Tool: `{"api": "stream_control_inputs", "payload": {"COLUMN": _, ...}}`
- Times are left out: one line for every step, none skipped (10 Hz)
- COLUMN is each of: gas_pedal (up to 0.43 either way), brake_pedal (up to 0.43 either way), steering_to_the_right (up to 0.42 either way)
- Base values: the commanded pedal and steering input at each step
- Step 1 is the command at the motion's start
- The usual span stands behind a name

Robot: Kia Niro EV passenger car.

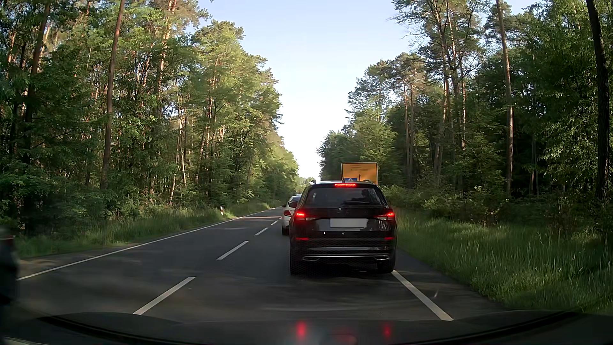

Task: Follow the waypoints while adhering to traffic rules and regulations

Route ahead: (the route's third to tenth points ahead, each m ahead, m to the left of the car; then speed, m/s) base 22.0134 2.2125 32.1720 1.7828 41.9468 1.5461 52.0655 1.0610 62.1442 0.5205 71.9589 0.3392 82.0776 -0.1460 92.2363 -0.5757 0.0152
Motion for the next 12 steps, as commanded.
{"api": "stream_control_inputs", "payload": {"gas_pedal": 0.000, "brake_pedal": 0.000, "steering_to_the_right": 0.025}}
{"api": "stream_control_inputs", "payload": {"gas_pedal": 0.000, "brake_pedal": 0.000, "steering_to_the_right": 0.025}}
{"api": "stream_control_inputs", "payload": {"gas_pedal": 0.000, "brake_pedal": 0.000, "steering_to_the_right": 0.025}}
{"api": "stream_control_inputs", "payload": {"gas_pedal": 0.000, "brake_pedal": 0.000, "steering_to_the_right": 0.025}}
{"api": "stream_control_inputs", "payload": {"gas_pedal": 0.000, "brake_pedal": 0.000, "steering_to_the_right": 0.025}}
{"api": "stream_control_inputs", "payload": {"gas_pedal": 0.000, "brake_pedal": 0.000, "steering_to_the_right": 0.025}}
{"api": "stream_control_inputs", "payload": {"gas_pedal": 0.000, "brake_pedal": 0.000, "steering_to_the_right": 0.025}}
{"api": "stream_control_inputs", "payload": {"gas_pedal": 0.000, "brake_pedal": 0.000, "steering_to_the_right": 0.025}}
{"api": "stream_control_inputs", "payload": {"gas_pedal": 0.000, "brake_pedal": 0.000, "steering_to_the_right": 0.025}}
{"api": "stream_control_inputs", "payload": {"gas_pedal": 0.000, "brake_pedal": 0.000, "steering_to_the_right": 0.025}}
{"api": "stream_control_inputs", "payload": {"gas_pedal": 0.000, "brake_pedal": 0.000, "steering_to_the_right": 0.025}}
{"api": "stream_control_inputs", "payload": {"gas_pedal": 0.000, "brake_pedal": 0.000, "steering_to_the_right": 0.025}}
